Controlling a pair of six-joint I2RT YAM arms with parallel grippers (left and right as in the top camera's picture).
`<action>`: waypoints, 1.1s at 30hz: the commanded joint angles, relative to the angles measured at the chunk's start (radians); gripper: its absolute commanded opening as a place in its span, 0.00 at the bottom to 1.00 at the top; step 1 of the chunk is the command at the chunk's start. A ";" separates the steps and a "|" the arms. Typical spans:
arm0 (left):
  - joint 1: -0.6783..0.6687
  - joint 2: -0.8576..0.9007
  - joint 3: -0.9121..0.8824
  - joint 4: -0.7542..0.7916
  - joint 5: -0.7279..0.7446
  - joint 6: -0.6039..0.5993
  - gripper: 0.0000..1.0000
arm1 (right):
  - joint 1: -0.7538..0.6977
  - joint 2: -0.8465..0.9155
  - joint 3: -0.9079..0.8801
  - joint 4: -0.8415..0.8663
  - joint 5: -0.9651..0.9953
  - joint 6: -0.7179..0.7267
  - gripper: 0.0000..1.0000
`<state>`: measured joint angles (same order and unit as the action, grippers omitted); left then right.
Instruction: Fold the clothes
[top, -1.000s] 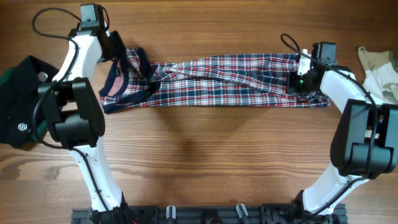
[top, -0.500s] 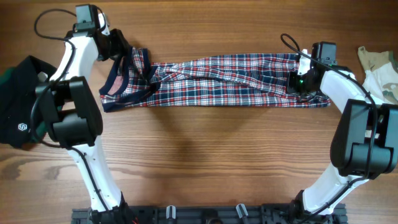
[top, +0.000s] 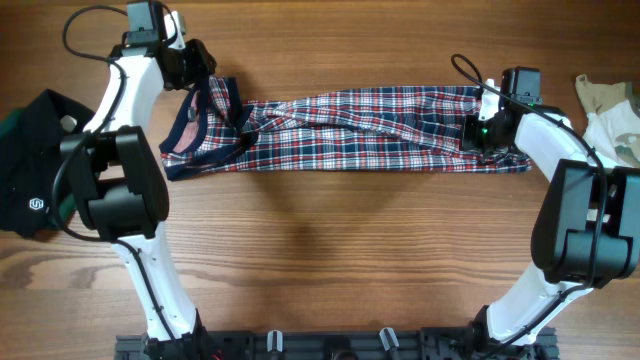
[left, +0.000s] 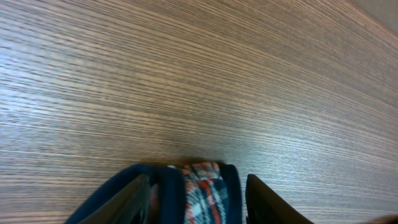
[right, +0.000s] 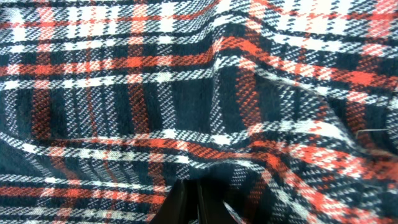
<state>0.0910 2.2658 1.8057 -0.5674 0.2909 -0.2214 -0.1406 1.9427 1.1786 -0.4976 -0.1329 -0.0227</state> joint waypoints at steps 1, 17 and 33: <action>-0.024 0.032 -0.002 0.011 -0.004 0.040 0.51 | 0.001 0.031 -0.042 -0.011 0.036 0.007 0.07; -0.035 0.056 -0.002 -0.014 -0.117 0.039 0.49 | 0.001 0.031 -0.042 -0.011 0.036 0.008 0.06; 0.071 -0.012 0.001 -0.080 -0.129 0.035 0.06 | 0.001 0.031 -0.042 -0.009 0.036 0.008 0.07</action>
<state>0.1207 2.2833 1.8057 -0.6243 0.1692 -0.1917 -0.1406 1.9427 1.1782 -0.4973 -0.1333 -0.0227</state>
